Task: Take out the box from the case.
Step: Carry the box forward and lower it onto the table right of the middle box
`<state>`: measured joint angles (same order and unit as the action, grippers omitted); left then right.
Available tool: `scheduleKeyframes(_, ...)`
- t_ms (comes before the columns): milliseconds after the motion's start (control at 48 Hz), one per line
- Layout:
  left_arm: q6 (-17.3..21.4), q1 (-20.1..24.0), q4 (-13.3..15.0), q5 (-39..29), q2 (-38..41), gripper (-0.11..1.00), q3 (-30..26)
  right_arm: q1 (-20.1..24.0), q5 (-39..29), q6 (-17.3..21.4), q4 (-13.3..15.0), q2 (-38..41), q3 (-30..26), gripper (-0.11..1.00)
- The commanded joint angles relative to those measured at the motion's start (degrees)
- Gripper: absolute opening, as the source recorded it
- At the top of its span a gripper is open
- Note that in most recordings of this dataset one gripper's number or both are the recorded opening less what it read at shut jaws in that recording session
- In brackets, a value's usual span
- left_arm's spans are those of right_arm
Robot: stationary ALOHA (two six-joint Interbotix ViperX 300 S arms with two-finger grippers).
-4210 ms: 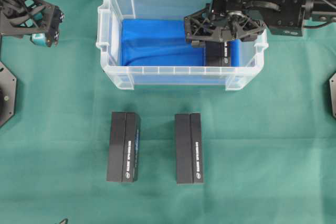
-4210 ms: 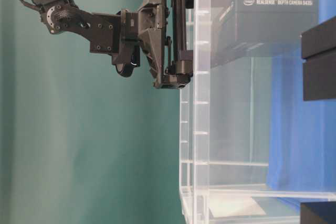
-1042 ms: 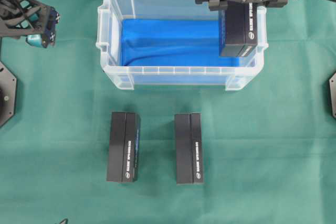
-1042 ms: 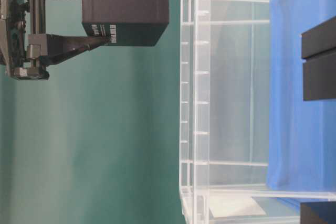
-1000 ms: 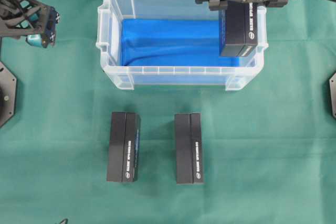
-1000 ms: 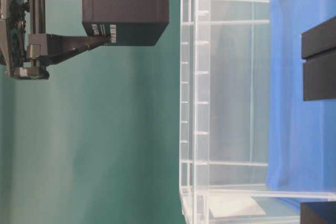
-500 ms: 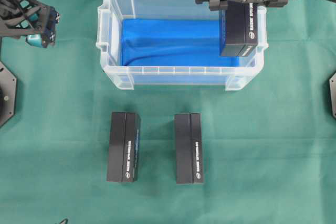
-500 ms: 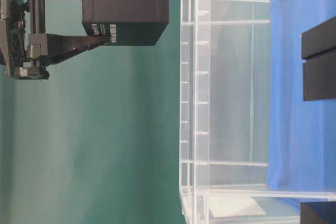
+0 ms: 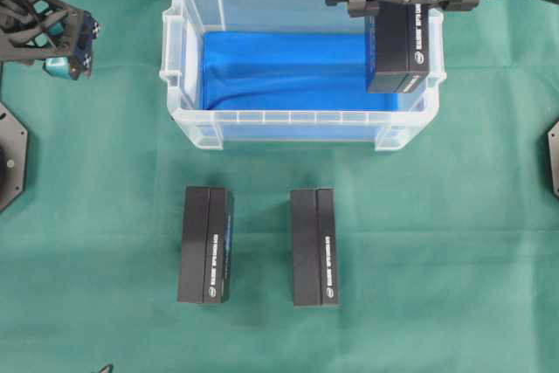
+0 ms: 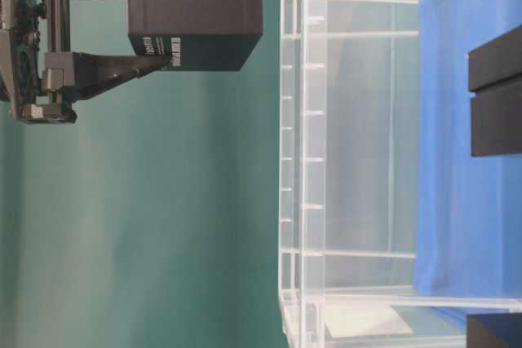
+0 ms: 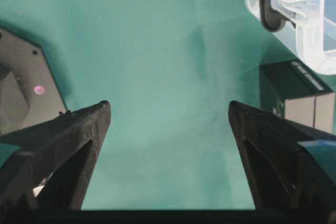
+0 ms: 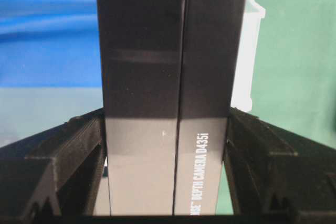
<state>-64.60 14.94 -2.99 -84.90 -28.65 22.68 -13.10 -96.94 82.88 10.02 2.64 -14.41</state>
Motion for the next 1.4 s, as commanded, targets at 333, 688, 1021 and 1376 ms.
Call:
scheduleKeyframes(333, 0.0, -0.18, 0.18, 0.18, -0.62, 0.97, -0.79, 1.14, -0.09, 0.0, 0.53, -2.46, -1.49, 0.65)
scheduleKeyframes(688, 0.0, -0.44, 0.18, 0.18, -0.62, 0.97, -0.79, 8.53, -2.02, 4.75, 1.41, -2.46, -1.32, 0.65)
scheduleKeyframes(1021, -0.35, -1.23, 0.18, 0.18, -0.62, 0.97, -0.79, 18.37, -3.96, 13.1, 1.93, -2.2, -1.32, 0.65)
scheduleKeyframes(1376, -0.53, -1.76, 0.18, 0.18, -0.53, 0.97, -0.79, 28.48, -4.48, 23.29, 1.67, -1.85, -1.76, 0.65)
